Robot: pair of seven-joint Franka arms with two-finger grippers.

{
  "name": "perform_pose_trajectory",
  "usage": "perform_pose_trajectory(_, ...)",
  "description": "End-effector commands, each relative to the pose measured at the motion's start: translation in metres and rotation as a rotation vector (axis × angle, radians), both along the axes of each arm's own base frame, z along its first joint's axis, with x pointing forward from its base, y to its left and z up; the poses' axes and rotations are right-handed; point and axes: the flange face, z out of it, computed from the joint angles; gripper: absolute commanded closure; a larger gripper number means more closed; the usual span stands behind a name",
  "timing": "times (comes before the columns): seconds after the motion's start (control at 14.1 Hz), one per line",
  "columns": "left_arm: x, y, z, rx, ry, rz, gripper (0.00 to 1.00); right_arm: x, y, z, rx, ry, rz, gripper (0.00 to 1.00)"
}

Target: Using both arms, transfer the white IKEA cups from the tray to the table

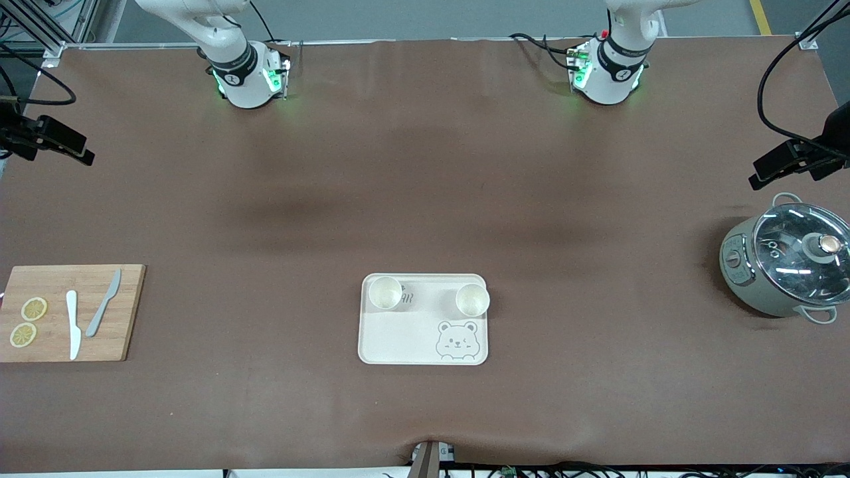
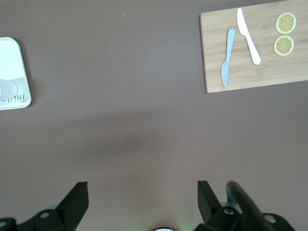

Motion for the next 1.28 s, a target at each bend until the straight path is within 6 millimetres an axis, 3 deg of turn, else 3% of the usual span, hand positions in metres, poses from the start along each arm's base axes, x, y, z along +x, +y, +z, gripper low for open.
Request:
perform_pose_trajectory(0.0, -0.003, 0.0, 0.007, 0.024, -0.001, -0.006, 0.0, 0.003, 0.0, -0.001, -0.008, 0.03, -0.008, 0.0)
perform_pose_trajectory(0.36, -0.002, 0.002, 0.002, 0.025, 0.018, -0.002, 0.0, 0.005, 0.008, 0.009, -0.01, 0.028, 0.007, 0.0)
perform_pose_trajectory(0.64, 0.009, 0.002, -0.025, 0.012, 0.069, -0.011, 0.0, 0.004, 0.008, 0.008, -0.011, 0.022, 0.006, 0.0)
perform_pose_trajectory(0.85, 0.011, -0.009, -0.033, 0.001, 0.086, -0.016, 0.0, 0.003, 0.002, 0.01, -0.009, 0.019, -0.006, 0.0)
perform_pose_trajectory(1.21, 0.016, -0.029, -0.065, 0.013, 0.138, -0.048, 0.0, 0.003, -0.001, 0.008, -0.007, 0.031, -0.014, 0.0)
